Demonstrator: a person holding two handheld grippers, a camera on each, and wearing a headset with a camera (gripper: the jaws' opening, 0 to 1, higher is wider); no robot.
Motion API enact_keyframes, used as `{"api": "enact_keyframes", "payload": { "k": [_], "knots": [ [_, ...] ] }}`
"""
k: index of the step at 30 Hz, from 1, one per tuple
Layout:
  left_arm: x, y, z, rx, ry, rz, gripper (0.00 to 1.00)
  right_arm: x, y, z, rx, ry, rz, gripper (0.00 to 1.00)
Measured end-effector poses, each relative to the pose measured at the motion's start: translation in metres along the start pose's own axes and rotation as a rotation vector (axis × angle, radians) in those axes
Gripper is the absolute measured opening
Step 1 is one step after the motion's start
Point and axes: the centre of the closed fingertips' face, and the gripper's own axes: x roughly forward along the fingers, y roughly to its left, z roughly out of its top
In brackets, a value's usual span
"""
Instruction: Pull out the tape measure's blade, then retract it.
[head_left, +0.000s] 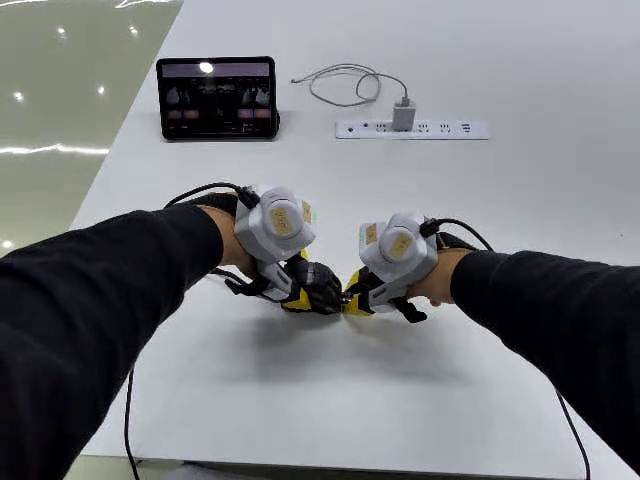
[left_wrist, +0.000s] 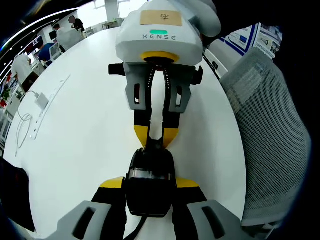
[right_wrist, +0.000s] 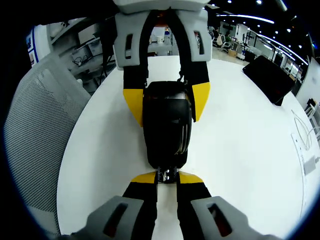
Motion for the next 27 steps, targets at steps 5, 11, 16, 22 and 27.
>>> {"api": "enact_keyframes", "payload": {
  "k": [5, 11, 16, 22, 27],
  "knots": [
    [0.0000, 0.0001, -0.0003, 0.006, 0.004, 0.002, 0.31, -0.0014, -0.0004, -0.0021, 0.011, 0.006, -0.003, 0.09],
    [-0.0006, -0.0009, -0.0002, 0.012, 0.010, 0.003, 0.31, -0.0028, 0.0005, -0.0042, 0.011, 0.012, -0.006, 0.09],
    [-0.0012, -0.0016, 0.0003, 0.011, 0.010, 0.004, 0.31, -0.0041, -0.0002, -0.0055, 0.005, 0.018, -0.011, 0.09],
    [-0.0013, -0.0020, 0.0006, 0.008, 0.007, 0.007, 0.31, -0.0059, 0.0000, -0.0073, 0.009, 0.025, -0.015, 0.09],
    [-0.0012, -0.0019, 0.0006, 0.008, 0.004, 0.010, 0.31, -0.0069, 0.0001, -0.0084, 0.001, 0.025, -0.017, 0.09]
  ]
}}
